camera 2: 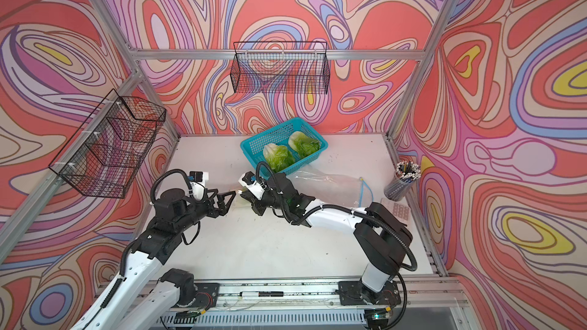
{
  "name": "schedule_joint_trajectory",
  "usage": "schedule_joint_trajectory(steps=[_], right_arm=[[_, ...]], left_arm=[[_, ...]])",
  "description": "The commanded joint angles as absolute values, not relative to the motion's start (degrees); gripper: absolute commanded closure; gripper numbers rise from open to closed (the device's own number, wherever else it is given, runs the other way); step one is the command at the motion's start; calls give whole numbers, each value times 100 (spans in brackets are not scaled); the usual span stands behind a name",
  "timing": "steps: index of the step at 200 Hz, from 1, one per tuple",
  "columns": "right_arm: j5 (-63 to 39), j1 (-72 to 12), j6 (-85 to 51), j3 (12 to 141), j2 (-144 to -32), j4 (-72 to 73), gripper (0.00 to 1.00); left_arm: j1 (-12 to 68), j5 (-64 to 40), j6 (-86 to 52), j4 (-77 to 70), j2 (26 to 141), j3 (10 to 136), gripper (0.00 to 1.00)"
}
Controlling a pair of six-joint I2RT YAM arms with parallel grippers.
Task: Open the zip-top bag and take out the chinese cabbages
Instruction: Adjust the zipper food storage bag at the center of the board.
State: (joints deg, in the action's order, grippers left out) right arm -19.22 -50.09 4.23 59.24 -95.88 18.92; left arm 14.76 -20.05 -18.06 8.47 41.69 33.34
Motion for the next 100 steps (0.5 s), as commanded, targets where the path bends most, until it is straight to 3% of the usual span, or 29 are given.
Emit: schedule_joint_trajectory(steps=[1, 60, 100], right_arm=[[-2342, -4865, 234, 5897, -9466, 2101, 100], [-2927, -4645, -18, 6018, -9552, 2180, 100], [-3092, -4615, -35, 6134, -9607, 2101, 100]], left_arm=[[1504, -2638, -1230, 480, 4430, 3453, 11], [1516, -3204, -347, 690, 5157, 3899, 13], [1520, -2981, 142, 833, 5579, 4158, 21]])
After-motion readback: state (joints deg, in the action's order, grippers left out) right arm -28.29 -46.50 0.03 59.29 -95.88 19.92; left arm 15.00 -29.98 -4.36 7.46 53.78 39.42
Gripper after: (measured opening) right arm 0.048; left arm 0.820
